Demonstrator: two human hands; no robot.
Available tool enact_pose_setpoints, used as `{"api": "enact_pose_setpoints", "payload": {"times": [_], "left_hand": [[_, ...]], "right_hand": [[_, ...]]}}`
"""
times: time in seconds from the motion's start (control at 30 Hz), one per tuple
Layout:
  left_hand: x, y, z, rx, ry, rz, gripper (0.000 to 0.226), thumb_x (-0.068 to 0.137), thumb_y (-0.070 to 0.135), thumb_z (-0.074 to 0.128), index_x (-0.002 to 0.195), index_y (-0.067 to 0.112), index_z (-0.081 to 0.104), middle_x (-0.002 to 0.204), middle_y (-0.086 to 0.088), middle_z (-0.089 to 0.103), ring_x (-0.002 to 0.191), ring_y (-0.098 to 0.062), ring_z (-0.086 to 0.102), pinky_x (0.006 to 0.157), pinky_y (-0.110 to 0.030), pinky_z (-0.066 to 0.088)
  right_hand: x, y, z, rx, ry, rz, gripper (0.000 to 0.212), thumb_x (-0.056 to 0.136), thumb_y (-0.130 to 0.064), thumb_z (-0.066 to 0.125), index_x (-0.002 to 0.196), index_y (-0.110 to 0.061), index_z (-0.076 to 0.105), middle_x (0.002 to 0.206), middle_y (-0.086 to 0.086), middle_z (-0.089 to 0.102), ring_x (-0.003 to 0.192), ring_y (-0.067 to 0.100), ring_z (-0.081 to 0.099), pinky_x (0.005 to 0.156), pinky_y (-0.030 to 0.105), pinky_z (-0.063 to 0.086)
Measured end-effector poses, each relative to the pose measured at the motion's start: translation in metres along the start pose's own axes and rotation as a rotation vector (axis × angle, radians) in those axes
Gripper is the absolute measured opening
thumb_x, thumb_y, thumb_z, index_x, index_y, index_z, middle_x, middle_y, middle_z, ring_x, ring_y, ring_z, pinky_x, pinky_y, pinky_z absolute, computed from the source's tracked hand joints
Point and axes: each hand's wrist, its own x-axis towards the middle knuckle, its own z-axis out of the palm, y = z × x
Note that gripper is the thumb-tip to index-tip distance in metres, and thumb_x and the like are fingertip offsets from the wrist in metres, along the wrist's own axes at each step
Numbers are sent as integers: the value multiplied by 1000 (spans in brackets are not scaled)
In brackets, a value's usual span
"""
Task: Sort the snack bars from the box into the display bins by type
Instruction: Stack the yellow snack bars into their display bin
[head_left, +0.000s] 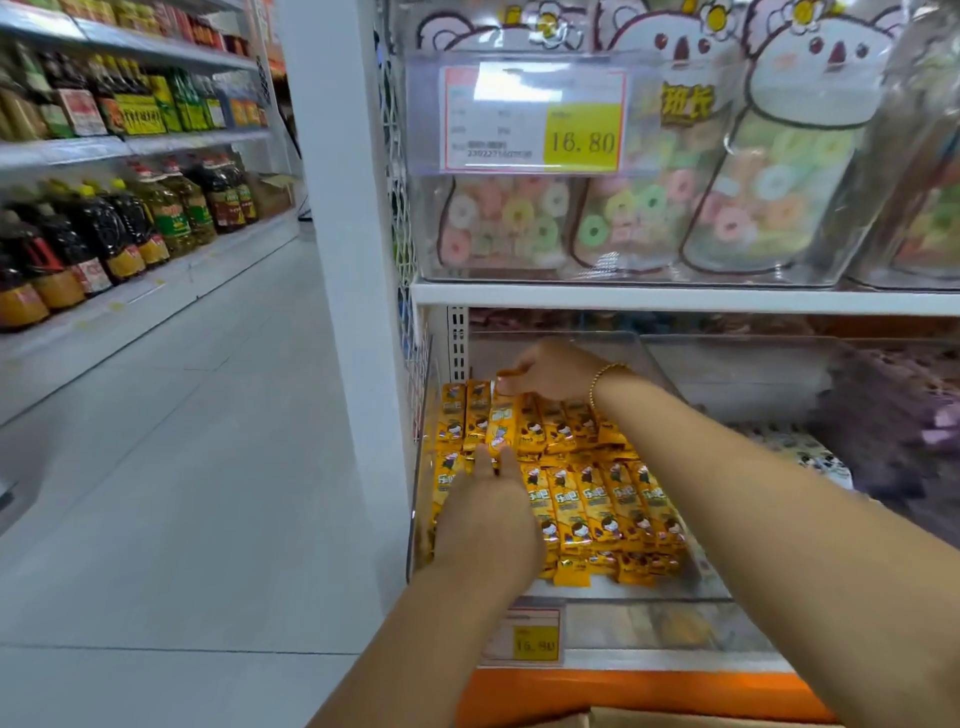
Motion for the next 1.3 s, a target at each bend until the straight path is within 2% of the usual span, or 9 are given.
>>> {"api": "enact_pose_setpoints", "payload": {"times": [0.23,0.37,0.5,0.6,0.77,0.87,1.0,1.13,1.3], "left_hand": [[1,4,-6,-13,29,29,68,95,32,51,150,13,16,159,-10,8,141,-31,23,113,-36,25],[2,4,-4,81,-20,53,68,95,31,51,150,10,17,159,-12,3,145,-31,12,118,-38,7],[3,1,-3,69,-35,60,68,95,30,51,150,8,17,160,-11,3,146,-28,11,118,-36,6],[3,-3,-2,78,-32,82,62,97,32,47,147,4,23,155,-12,23,143,-25,20,118,-36,6],[0,-7,-3,-29,-44,67,50,96,32,49,136,5,38,139,-9,44,132,-23,38,118,-34,4],[-2,-10,-5,-56,-61,81,52,97,33,48,139,5,36,149,-12,35,140,-23,28,118,-33,0],[-3,-15,-8,-124,-92,86,52,96,33,51,139,6,39,144,-10,41,140,-27,26,115,-34,19],[-4,-19,-9,-219,-37,76,45,93,33,55,133,14,48,124,-6,54,110,-19,52,82,-25,41],[-7,-16,-10,-221,48,77,43,93,30,56,133,14,49,134,-3,48,117,-17,52,86,-23,40]], "right_hand": [[4,3,21,442,71,68,22,82,-21,74,101,-10,69,87,3,72,58,4,62,47,10,44],[0,7,24,369,94,37,18,83,-19,72,99,-12,66,92,3,70,61,5,61,49,10,45],[-3,4,22,231,24,-16,43,83,-29,73,120,-12,62,120,4,63,88,10,60,76,18,44],[-4,0,16,94,-125,-13,67,82,-40,71,138,-13,47,133,3,54,113,17,54,90,25,39],[-8,-3,16,122,-165,28,63,83,-40,70,136,-14,47,129,2,53,93,14,55,81,26,44],[-15,-4,16,306,-144,41,56,83,-28,72,130,-15,46,116,1,52,82,10,52,68,21,46],[-30,-3,8,641,-202,60,47,84,-11,71,124,-20,48,81,-2,60,60,8,49,56,19,42],[-49,9,-3,688,-36,-2,35,81,-12,73,112,-25,62,100,-2,67,88,14,64,78,25,55],[-71,24,-7,1091,203,89,27,81,2,69,102,-11,58,113,9,59,102,27,64,78,29,59]]}}
